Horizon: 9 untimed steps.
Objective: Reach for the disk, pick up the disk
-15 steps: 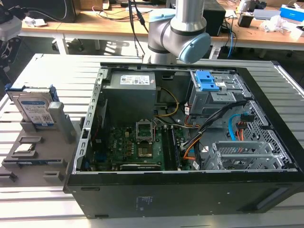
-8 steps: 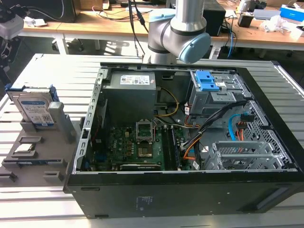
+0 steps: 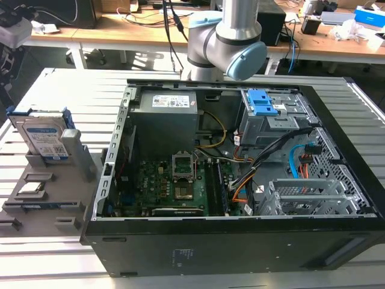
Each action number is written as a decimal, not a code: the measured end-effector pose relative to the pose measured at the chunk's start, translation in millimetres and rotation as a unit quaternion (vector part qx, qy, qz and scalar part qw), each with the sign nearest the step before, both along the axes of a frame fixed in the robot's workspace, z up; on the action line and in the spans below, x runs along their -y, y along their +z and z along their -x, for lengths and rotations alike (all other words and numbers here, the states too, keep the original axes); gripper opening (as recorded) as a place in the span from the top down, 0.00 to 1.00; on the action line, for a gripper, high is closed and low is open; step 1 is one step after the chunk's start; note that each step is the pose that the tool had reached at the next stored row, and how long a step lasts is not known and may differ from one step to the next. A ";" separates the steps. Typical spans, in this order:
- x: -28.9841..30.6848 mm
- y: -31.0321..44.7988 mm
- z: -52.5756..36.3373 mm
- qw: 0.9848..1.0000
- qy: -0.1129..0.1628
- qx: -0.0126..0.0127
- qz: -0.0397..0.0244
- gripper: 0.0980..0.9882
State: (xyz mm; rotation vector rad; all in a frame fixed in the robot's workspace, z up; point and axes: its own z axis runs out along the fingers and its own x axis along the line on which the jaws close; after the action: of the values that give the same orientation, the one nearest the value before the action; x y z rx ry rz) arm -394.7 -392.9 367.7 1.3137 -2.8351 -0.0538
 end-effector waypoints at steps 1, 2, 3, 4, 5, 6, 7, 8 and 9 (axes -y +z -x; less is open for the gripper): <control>0.0 0.0 0.0 1.000 0.005 0.000 0.000 0.99; 0.0 0.0 0.0 1.000 0.010 0.000 0.000 0.99; 0.0 0.0 0.0 1.000 0.014 0.000 0.000 0.99; 0.0 0.0 0.0 1.000 0.017 0.000 0.000 0.99; 0.0 0.0 0.0 1.000 0.022 0.000 0.000 0.99; 0.0 0.0 0.0 1.000 0.025 0.000 0.000 0.99; 0.0 0.0 0.0 1.000 0.028 0.000 0.000 0.99; 0.0 0.0 0.0 0.999 0.032 0.000 0.000 0.99; 0.0 0.0 0.0 0.999 0.037 0.000 0.000 0.99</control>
State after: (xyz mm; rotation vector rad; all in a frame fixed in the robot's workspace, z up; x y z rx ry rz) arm -394.7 -392.9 367.7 1.4182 -2.7829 -0.0528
